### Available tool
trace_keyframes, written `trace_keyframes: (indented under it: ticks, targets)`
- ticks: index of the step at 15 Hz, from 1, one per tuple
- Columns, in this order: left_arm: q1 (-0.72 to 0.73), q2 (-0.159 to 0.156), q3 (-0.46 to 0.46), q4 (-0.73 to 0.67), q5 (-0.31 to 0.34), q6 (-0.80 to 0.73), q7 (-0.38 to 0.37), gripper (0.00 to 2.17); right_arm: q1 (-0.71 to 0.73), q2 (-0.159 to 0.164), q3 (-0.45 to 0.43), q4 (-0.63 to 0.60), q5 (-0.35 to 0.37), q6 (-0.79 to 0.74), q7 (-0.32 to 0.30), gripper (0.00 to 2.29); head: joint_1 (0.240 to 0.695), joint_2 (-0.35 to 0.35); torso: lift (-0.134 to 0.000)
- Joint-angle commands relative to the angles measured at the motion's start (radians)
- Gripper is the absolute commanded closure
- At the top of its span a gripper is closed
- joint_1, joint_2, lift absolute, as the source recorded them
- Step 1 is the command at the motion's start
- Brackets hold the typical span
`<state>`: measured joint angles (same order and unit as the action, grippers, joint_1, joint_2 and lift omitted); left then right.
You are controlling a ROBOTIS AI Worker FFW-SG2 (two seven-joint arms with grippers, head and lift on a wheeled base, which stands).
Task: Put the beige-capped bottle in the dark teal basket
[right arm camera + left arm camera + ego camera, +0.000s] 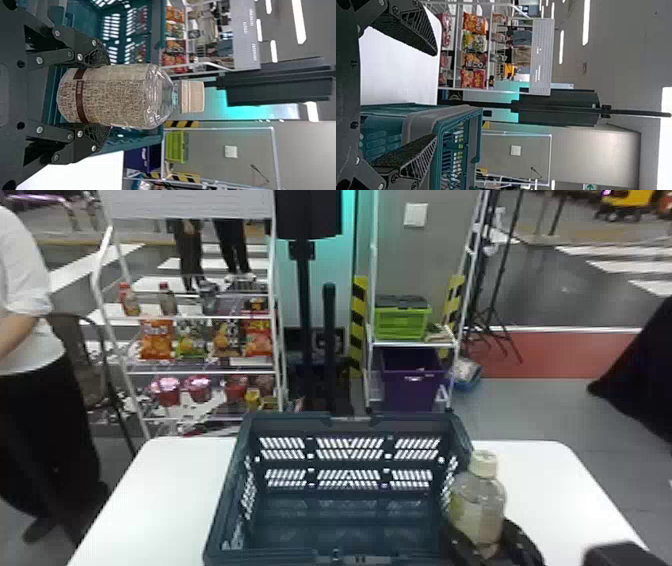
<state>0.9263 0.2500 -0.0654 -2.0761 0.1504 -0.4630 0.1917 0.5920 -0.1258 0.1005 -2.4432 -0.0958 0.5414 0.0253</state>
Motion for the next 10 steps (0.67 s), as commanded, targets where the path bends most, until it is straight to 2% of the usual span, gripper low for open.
trace_keyframes:
  ticks: [1,6,10]
  targets:
    - [0.005,-0.003,0.002,0.001,0.000,-0.004,0.000,0.16,-0.138,-0.008,0.045,0.000,0.016,0.234,-0.010,2.22,0.499,0.000,0.000]
    - [0.005,-0.005,0.002,0.001,0.000,-0.004,0.000,0.16,-0.402,-0.005,0.127,0.047,-0.007,0.645,-0.024,2.22,0.499,0.000,0.000]
    - [0.005,-0.005,0.002,-0.001,0.000,-0.007,0.000,0.16,-0.561,0.034,0.182,0.173,-0.016,0.756,-0.031,2.22,0.499,0.000,0.000]
